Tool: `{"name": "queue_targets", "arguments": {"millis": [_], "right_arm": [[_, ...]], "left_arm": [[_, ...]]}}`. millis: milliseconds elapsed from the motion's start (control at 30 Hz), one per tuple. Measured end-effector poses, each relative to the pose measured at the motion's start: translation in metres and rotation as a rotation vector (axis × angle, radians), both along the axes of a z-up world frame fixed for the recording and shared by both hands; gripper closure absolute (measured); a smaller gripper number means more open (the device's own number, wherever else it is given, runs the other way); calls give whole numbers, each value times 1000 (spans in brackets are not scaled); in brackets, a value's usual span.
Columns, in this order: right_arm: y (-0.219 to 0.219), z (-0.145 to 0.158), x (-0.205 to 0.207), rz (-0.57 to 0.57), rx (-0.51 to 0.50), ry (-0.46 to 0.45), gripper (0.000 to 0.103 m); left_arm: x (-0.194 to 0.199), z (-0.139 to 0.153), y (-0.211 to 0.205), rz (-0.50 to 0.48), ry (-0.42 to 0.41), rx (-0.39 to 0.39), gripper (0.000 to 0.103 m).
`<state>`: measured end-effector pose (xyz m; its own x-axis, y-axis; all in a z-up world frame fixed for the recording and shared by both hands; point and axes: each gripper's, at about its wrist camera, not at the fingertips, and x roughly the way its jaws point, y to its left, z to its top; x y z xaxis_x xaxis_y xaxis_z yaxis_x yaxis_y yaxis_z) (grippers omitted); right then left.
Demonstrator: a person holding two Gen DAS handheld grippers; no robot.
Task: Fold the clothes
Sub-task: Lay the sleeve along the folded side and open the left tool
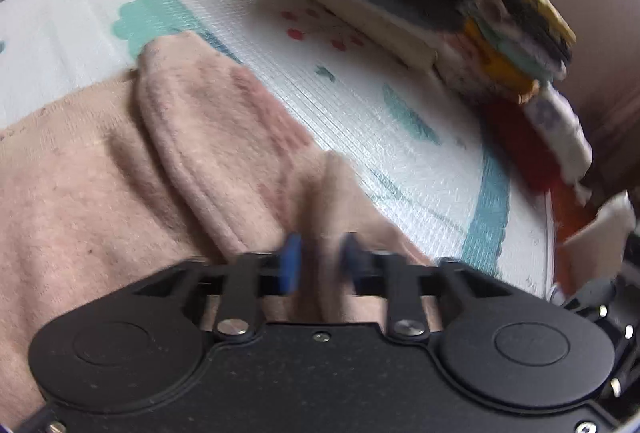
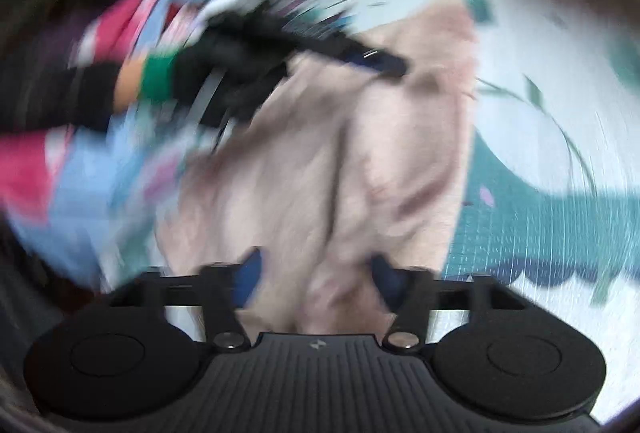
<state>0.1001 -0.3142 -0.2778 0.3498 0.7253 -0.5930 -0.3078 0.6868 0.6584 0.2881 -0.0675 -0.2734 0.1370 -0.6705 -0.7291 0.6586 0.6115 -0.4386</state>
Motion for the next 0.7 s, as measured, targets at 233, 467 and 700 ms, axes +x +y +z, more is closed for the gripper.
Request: {"name": "queue_targets", "arguments": {"millis": [233, 467, 700], "right_arm": [[13, -12, -4, 84, 110, 118, 88], [-2, -29, -4, -33, 56, 176, 88], [-10, -26, -15, -34, -5, 187, 84]], "left_arm": [[-8, 21, 5, -114, -25, -63, 96], [-4, 5, -1, -65, -35, 30, 96], [-3, 3, -5, -45, -72, 54, 95]]}}
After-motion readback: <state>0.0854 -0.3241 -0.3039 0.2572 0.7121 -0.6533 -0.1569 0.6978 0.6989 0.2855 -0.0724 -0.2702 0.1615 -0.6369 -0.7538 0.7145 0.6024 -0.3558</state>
